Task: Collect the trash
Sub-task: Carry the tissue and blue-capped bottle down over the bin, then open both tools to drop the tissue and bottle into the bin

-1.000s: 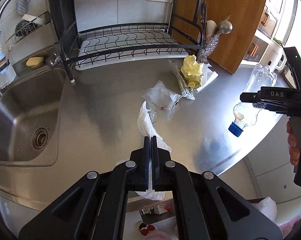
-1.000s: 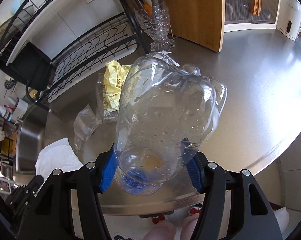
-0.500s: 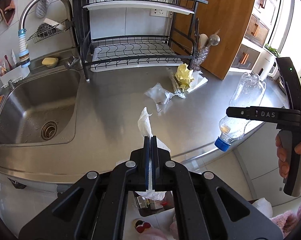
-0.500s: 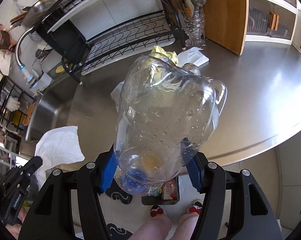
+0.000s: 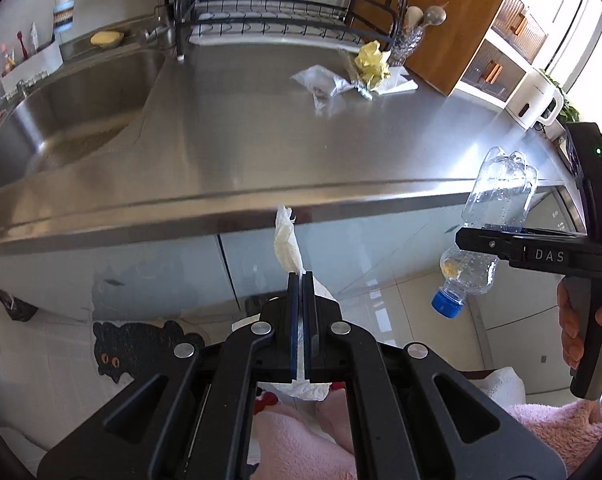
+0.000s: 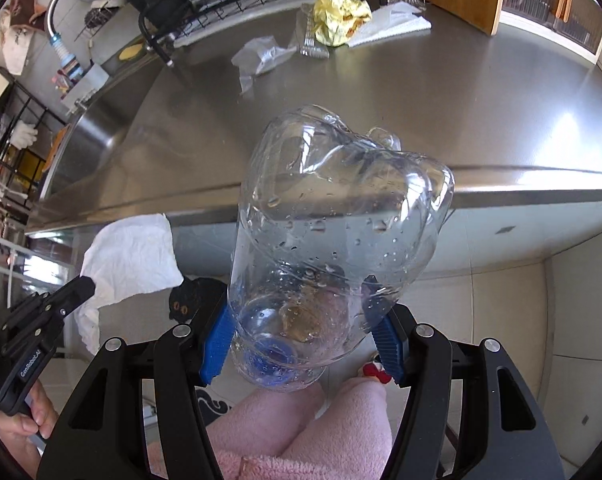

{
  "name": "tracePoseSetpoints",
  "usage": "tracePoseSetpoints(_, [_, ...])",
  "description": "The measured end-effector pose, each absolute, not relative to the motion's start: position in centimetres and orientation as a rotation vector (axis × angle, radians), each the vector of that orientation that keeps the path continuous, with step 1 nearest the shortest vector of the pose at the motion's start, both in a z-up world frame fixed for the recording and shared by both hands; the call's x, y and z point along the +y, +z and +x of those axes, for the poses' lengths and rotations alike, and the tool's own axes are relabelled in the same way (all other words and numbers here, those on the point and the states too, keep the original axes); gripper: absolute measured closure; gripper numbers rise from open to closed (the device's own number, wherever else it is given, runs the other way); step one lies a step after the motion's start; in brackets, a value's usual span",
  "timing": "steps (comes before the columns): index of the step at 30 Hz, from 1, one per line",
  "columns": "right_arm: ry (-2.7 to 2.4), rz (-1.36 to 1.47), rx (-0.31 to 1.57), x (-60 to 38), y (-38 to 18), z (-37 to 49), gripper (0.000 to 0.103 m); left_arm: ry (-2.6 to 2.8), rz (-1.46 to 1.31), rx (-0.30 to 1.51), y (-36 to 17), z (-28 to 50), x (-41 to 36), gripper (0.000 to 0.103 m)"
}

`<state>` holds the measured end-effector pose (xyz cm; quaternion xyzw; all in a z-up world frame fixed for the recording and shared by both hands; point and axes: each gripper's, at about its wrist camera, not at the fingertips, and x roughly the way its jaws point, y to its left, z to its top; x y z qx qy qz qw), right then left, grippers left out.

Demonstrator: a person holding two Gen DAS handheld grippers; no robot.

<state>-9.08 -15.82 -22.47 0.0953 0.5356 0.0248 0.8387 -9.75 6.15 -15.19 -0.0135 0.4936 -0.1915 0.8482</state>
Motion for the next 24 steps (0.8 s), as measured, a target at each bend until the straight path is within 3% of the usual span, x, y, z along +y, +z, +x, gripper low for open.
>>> tracePoseSetpoints(14, [0.024,0.152,1.386,-13.9,-38.3,-8.0,0.041,-0.373,-0.068,1.362,-31.2,-8.5,5.3,0.103])
tracePoseSetpoints(24, [0.0,0.083,1.396,-12.3,-48.1,-4.8,0.041,-0.359,-0.039,1.461,-41.3,-5.7,4.1,0.103])
